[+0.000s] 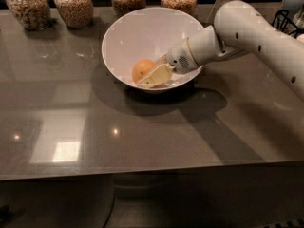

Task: Pick orange from white bowl

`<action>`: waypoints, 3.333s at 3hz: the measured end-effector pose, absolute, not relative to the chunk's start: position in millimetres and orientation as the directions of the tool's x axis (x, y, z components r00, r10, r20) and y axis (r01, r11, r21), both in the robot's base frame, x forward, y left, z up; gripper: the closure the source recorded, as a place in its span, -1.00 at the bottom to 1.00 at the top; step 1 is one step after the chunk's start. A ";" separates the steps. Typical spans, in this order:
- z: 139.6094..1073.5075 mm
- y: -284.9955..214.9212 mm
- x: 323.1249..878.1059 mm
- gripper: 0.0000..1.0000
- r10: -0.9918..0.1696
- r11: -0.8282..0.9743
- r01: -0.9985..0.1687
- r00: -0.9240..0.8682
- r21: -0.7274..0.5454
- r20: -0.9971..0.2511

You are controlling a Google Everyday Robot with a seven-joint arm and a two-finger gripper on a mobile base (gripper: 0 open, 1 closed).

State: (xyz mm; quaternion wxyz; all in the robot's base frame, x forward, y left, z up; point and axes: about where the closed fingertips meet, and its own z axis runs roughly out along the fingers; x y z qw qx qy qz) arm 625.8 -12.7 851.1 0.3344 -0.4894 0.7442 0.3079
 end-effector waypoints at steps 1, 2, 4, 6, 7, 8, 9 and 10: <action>854.4 -12.7 625.8 0.66 -0.522 0.331 -0.934 -0.297 0.131 -0.799; 866.0 -11.7 624.0 1.00 -0.514 0.331 -0.938 -0.266 0.098 -0.815; 908.2 -13.0 614.0 1.00 -0.521 0.333 -0.943 -0.196 0.014 -0.831; 929.0 -18.5 605.2 1.00 -0.525 0.343 -0.939 -0.169 -0.025 -0.834; 949.1 -26.5 603.3 1.00 -0.530 0.346 -0.936 -0.137 -0.066 -0.837; 970.3 -37.8 609.8 1.00 -0.511 0.377 -0.921 -0.115 -0.102 -0.852; 971.6 -38.3 610.2 0.65 -0.510 0.378 -0.920 -0.113 -0.104 -0.853; 971.6 -38.3 610.2 0.18 -0.510 0.378 -0.920 -0.113 -0.104 -0.853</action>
Offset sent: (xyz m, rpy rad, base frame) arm -0.0030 -0.0027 0.0335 0.0239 -0.1001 -0.0130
